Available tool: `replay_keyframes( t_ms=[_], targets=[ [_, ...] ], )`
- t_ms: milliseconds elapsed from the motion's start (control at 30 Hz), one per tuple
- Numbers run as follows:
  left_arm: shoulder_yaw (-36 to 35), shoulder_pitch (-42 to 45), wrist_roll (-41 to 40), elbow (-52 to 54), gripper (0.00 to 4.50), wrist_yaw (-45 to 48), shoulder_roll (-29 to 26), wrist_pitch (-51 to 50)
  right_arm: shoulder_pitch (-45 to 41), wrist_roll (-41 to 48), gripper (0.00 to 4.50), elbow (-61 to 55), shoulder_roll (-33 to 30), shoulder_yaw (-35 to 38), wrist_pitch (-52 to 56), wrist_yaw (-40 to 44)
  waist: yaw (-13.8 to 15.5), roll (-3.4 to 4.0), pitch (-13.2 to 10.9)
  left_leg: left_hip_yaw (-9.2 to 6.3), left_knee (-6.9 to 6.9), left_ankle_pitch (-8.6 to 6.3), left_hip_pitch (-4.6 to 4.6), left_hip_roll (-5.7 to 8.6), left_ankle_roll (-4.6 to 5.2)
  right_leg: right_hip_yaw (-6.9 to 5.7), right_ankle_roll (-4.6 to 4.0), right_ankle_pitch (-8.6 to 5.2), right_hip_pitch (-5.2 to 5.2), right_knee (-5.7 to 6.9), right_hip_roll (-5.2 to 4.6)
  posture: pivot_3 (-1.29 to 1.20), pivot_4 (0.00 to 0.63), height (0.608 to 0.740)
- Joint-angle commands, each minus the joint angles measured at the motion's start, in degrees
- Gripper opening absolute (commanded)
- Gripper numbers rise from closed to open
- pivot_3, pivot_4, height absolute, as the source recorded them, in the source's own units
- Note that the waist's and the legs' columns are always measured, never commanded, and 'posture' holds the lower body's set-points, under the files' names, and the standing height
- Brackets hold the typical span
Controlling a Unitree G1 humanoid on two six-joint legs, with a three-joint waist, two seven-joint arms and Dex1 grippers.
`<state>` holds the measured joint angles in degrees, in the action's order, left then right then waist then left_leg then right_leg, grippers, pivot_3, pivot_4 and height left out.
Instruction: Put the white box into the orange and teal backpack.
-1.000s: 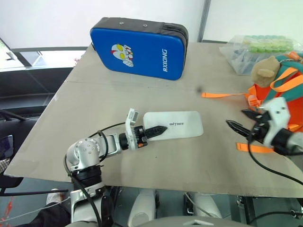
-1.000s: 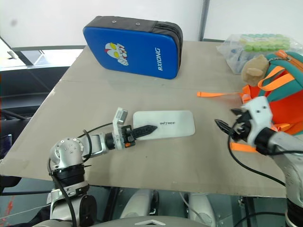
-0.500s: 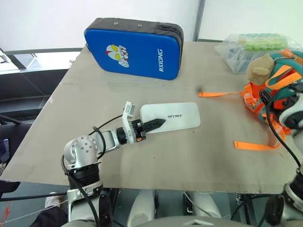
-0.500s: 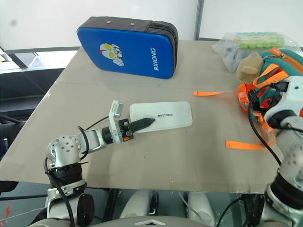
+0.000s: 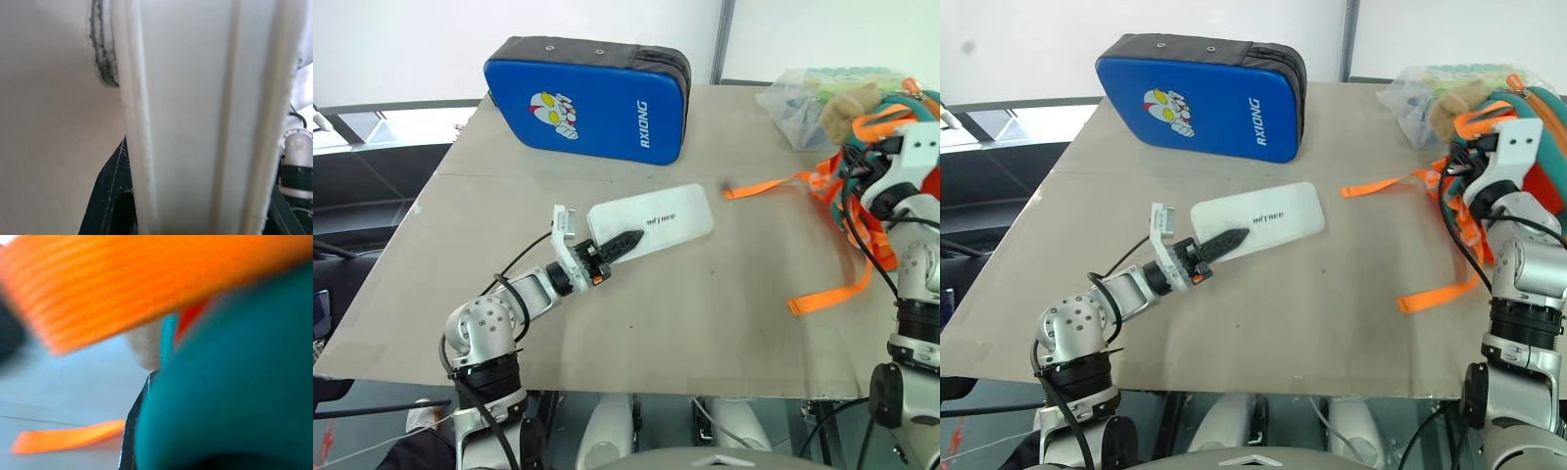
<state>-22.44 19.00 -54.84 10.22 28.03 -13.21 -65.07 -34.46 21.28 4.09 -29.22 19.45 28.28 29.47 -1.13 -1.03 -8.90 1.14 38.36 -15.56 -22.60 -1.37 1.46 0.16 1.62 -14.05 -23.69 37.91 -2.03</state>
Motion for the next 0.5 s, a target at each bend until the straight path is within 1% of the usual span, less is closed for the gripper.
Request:
replay_keyframes(
  t_ms=[33, 100, 200, 267, 333, 400, 433, 500],
  targets=[
    [-2.09, 2.70, -0.22, 2.04, 1.10, -0.78, 0.14, 7.86, -4.38, 13.85, 0.02, -9.28, -2.34, -2.30, 4.15, 15.73, 0.03, 0.06, -0.08, -0.01, -0.02, 0.00, 0.00, -0.04, 0.00, -0.01, 0.00, 0.00, -0.01, -0.01, 0.04, 0.00, 0.150, 0.740],
    [-2.38, 3.70, 0.01, 1.96, 1.10, -1.27, -0.25, 10.62, -5.59, 18.85, 0.02, -11.48, -4.17, -3.15, 7.91, 20.77, 0.11, 0.08, -0.09, -0.08, -0.06, 0.00, -0.05, -0.15, 0.00, -0.09, -0.01, 0.00, -0.04, -0.03, 0.08, 0.00, 0.150, 0.740],
    [-3.28, 4.95, -0.37, 2.27, 1.10, -0.59, -2.45, 13.68, -6.35, 24.28, 0.02, -14.47, -7.49, -5.10, 13.07, 26.82, 0.27, 0.10, -0.14, -0.09, -0.06, -0.01, -0.17, -0.23, 0.00, -0.14, -0.01, 0.00, -0.11, -0.08, 0.04, 0.00, 0.150, 0.740],
    [-6.11, 5.88, -3.10, 2.78, 1.10, 0.21, -6.06, 13.73, -5.70, 27.43, 0.02, -16.79, -9.86, -7.25, 16.60, 30.99, 0.36, 0.08, -0.19, -0.10, -0.06, -0.01, -0.20, -0.23, 0.01, -0.15, -0.01, 0.00, -0.11, -0.12, 0.00, 0.00, 0.150, 0.740],
    [-7.36, 5.77, -4.73, 3.51, 1.10, 1.09, -9.33, 13.49, -5.17, 29.52, 0.02, -17.75, -11.27, -8.12, 18.48, 33.09, 0.35, 0.01, -0.24, -0.12, -0.06, -0.01, -0.23, -0.24, 0.01, -0.18, -0.01, 0.00, -0.13, -0.14, -0.01, 0.00, 0.150, 0.740],
    [-8.35, 4.43, -5.86, 5.54, 1.10, 5.07, -14.89, 13.10, -4.62, 29.22, 0.02, -17.56, -13.59, -9.68, 19.14, 35.67, 0.43, -0.09, -0.32, -0.14, -0.04, -0.01, -0.24, -0.23, 0.02, -0.21, -0.01, 0.00, -0.12, -0.14, -0.03, 0.00, 0.150, 0.740],
    [-8.68, 3.76, -5.92, 6.60, 1.10, 7.34, -17.57, 13.63, -4.27, 27.70, 0.02, -16.93, -14.20, -10.86, 18.23, 36.26, 0.46, -0.11, -0.33, -0.14, -0.04, -0.01, -0.25, -0.22, 0.01, -0.23, -0.01, 0.00, -0.12, -0.15, -0.04, 0.00, 0.150, 0.740],
    [-8.86, 2.91, -6.27, 7.50, 1.10, 9.65, -20.63, 14.55, -3.73, 25.90, 0.02, -16.11, -14.87, -12.36, 16.75, 36.93, 0.70, -0.11, -0.34, -0.12, -0.03, -0.01, -0.25, -0.17, 0.01, -0.25, -0.01, -0.01, -0.11, -0.18, -0.11, 0.00, 0.150, 0.740]
  ],
)
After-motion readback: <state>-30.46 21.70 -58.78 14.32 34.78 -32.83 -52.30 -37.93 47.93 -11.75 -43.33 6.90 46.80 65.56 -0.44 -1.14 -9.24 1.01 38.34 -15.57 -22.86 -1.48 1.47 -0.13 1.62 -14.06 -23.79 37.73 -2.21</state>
